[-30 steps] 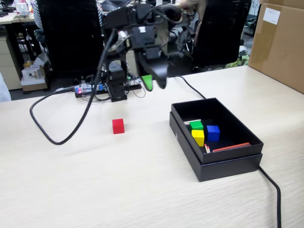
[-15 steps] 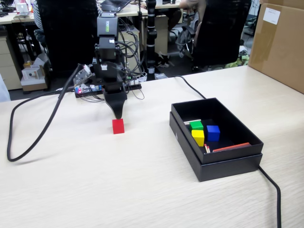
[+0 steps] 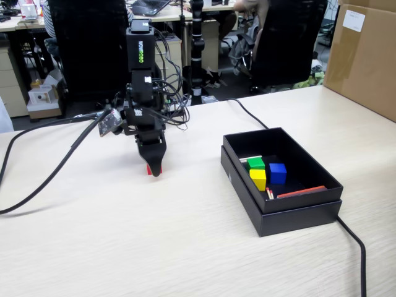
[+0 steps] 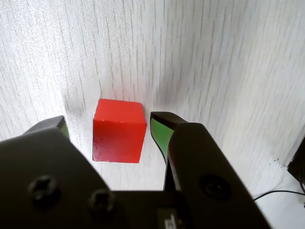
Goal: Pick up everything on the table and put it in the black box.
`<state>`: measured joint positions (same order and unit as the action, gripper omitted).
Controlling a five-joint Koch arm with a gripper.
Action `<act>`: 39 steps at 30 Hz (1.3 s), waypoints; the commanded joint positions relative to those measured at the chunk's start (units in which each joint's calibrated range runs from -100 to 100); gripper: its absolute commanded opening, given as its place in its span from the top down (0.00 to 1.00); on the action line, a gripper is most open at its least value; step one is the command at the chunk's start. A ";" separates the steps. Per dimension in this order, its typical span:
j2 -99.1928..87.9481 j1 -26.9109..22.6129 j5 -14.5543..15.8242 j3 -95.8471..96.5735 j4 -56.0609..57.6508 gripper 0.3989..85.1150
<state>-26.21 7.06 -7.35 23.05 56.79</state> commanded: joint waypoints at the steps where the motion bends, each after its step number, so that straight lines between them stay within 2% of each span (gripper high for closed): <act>1: 0.22 -0.20 0.98 -2.38 -1.20 0.65; 4: 0.68 -0.44 1.51 -2.47 -1.20 0.73; 5: 0.80 -0.44 1.66 -2.38 -2.15 0.81; 6: 0.80 -0.39 1.71 -2.38 -2.58 0.84; 14: -9.41 -0.98 1.47 -10.81 0.18 0.84; 18: -14.00 -4.25 2.25 -19.88 1.91 0.84; 20: -14.35 -7.91 3.22 -27.22 2.00 0.84; 21: -12.51 -11.38 4.49 -33.02 2.08 0.84; 28: 10.21 -19.78 10.11 -57.95 8.99 0.84; 32: 24.21 -22.12 11.77 -69.20 11.07 0.84; 39: 40.27 -22.47 13.38 -75.09 12.19 0.84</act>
<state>15.08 -15.26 5.49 -44.77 68.41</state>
